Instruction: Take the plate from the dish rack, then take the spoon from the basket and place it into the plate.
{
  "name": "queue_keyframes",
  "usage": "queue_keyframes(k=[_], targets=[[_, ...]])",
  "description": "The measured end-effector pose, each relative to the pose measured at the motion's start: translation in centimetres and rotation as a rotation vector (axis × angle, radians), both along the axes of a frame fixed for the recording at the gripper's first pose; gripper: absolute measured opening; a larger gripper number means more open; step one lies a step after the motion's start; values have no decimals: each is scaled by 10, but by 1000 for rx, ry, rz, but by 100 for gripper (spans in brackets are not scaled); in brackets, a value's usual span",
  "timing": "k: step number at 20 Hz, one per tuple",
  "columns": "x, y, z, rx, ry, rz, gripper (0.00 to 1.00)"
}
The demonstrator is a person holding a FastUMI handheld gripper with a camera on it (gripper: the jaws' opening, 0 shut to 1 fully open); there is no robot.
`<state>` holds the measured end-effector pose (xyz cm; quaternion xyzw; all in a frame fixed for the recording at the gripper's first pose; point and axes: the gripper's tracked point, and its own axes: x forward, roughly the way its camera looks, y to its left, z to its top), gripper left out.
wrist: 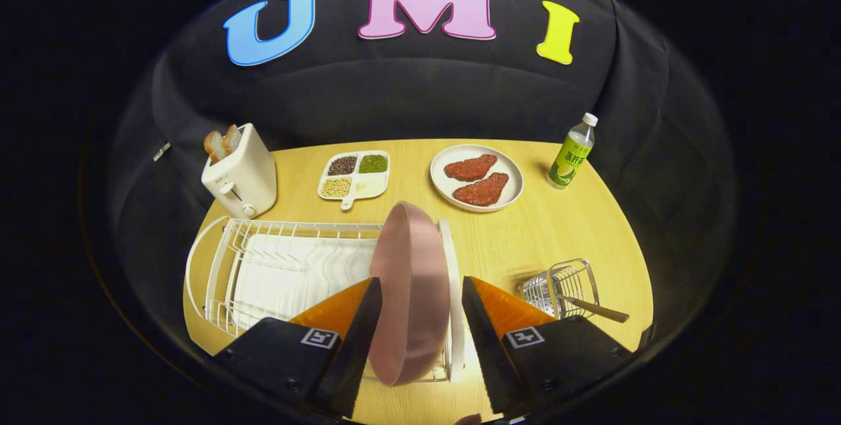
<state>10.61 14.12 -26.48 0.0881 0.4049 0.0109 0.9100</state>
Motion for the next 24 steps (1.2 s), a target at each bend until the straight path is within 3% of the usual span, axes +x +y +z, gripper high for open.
queue_keyframes(k=[3, 5, 14, 24], targets=[[2, -4, -14, -44, 43, -16, 56], [4, -8, -14, -63, 53, -38, 36], [20, -15, 22, -254, -11, 17, 31], [-16, -39, 79, 49, -80, -66, 30]])
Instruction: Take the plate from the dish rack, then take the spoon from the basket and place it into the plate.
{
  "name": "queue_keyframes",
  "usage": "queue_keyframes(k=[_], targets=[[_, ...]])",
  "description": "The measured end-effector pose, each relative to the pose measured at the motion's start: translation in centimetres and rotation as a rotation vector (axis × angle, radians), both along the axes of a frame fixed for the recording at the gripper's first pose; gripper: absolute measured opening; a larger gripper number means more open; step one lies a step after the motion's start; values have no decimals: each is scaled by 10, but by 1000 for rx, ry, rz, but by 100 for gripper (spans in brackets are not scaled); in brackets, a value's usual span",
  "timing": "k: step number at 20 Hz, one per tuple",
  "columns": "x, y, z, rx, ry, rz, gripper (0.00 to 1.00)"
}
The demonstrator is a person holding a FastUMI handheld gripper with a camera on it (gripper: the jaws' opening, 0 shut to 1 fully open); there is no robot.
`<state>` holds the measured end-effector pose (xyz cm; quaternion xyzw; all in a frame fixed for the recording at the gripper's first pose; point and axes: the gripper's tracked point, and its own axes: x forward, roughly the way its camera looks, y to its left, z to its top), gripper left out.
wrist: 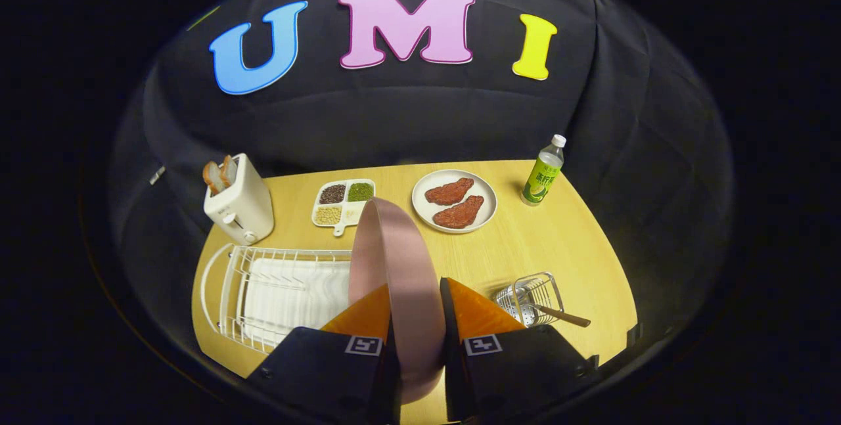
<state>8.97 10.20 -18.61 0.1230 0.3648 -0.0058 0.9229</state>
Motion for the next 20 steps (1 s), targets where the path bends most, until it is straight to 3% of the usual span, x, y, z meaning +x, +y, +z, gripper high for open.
queue_keyframes(k=[7, 16, 20], targets=[[-82, -14, 1, 149, 27, 32, 30], [-188, -7, -55, 295, 200, 65, 30], [-217, 6, -84, 326, 282, 84, 30]])
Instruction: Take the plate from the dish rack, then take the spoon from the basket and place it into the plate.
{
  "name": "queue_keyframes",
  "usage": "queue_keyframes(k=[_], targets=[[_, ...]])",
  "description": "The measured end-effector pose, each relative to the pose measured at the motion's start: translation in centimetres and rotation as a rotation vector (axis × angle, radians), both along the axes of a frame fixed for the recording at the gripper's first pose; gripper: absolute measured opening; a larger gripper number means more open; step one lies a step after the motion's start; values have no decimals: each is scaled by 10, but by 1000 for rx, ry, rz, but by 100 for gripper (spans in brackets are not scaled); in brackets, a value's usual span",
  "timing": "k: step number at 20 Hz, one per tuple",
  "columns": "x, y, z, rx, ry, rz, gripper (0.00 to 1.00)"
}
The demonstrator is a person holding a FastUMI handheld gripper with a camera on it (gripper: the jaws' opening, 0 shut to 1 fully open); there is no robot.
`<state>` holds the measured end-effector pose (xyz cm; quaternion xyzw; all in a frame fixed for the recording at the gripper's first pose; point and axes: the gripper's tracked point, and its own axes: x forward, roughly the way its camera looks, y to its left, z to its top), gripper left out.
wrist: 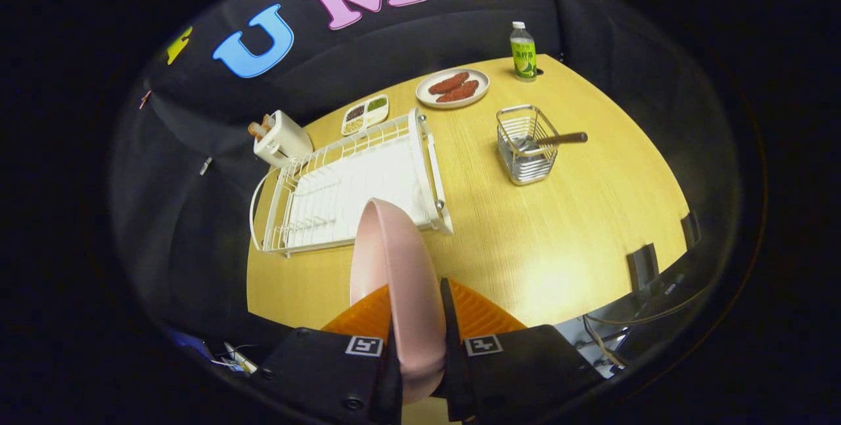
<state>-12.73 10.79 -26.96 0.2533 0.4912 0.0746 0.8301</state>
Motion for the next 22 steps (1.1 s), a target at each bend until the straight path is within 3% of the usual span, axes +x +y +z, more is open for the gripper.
queue_keyframes(k=[5, 9, 15, 20, 22], targets=[[-16, 22, -43, 57, 79, 40, 30], [-16, 40, -75, 162, 145, 17, 30], [-10, 52, -94, 205, 143, 36, 30], [-3, 56, -101, 175, 127, 57, 32], [-4, 45, -110, 105, 129, 67, 41]])
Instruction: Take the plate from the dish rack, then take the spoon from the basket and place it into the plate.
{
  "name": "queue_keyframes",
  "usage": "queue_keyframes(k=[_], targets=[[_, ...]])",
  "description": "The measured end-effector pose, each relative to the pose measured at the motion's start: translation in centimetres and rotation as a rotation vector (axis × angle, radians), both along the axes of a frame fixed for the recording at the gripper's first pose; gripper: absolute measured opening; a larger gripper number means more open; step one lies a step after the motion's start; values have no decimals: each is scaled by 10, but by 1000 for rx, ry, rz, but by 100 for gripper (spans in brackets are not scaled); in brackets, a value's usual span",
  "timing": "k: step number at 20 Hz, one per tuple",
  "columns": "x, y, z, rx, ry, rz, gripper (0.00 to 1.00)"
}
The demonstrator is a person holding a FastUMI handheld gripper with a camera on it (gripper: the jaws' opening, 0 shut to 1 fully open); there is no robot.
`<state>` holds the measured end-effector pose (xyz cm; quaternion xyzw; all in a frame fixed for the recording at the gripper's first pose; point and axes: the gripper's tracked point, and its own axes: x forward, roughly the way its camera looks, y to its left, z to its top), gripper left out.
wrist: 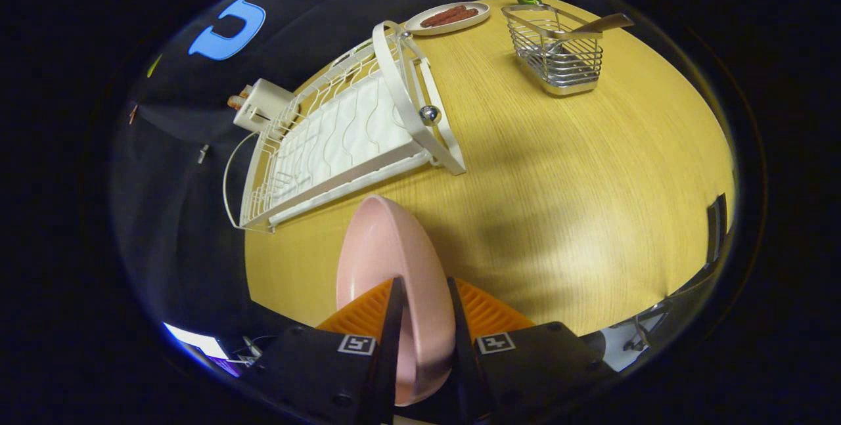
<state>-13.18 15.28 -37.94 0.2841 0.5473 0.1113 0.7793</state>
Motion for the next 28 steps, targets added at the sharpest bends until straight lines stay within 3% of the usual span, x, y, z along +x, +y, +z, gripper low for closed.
queue_keyframes(k=[1, 6, 9, 16, 22, 28], targets=[[-1, -2, -2, -18, 2, -2, 49], [4, -23, -8, -79, -9, -38, 58], [8, -33, -3, -101, -34, -49, 73], [28, -80, 68, -213, -320, -11, 98], [71, -135, 148, -361, -606, 34, 99], [137, -202, 132, -489, -613, 22, 97]])
